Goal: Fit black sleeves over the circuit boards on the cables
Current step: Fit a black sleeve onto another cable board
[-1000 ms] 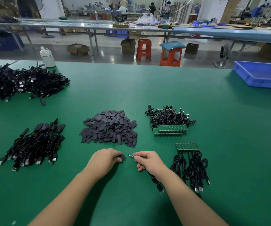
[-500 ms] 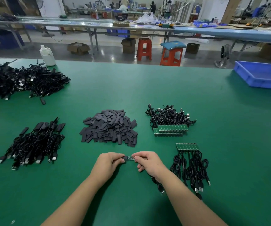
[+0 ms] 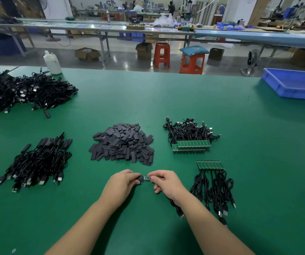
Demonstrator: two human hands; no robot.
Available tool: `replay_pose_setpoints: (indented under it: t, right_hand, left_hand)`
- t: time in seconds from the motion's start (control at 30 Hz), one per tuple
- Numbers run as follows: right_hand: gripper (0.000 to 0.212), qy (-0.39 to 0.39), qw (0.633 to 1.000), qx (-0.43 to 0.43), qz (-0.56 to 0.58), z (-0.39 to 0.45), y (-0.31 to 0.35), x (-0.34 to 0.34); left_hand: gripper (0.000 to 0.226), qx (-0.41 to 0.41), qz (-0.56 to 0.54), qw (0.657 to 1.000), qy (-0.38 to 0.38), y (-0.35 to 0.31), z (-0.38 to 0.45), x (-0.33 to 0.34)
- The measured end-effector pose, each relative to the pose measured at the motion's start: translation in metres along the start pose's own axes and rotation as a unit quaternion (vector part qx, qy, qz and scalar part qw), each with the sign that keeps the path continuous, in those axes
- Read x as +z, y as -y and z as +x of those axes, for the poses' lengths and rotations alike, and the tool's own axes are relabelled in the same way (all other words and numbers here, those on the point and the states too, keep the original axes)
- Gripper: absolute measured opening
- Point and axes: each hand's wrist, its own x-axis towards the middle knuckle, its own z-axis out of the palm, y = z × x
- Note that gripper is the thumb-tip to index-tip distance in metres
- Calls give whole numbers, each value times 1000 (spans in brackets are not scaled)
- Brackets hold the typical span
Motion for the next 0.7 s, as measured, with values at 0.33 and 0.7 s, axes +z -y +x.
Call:
replay_pose_setpoints:
  t: [0.33, 0.7]
  right_hand:
    - [19, -1, 1000, -1, 20, -1, 0, 0]
    - [22, -1, 1000, -6, 1, 2, -5, 1]
  left_hand:
    - [21, -24, -50, 998, 4, -5, 1, -3]
    - [17, -11, -27, 999, 20, -11, 4, -4]
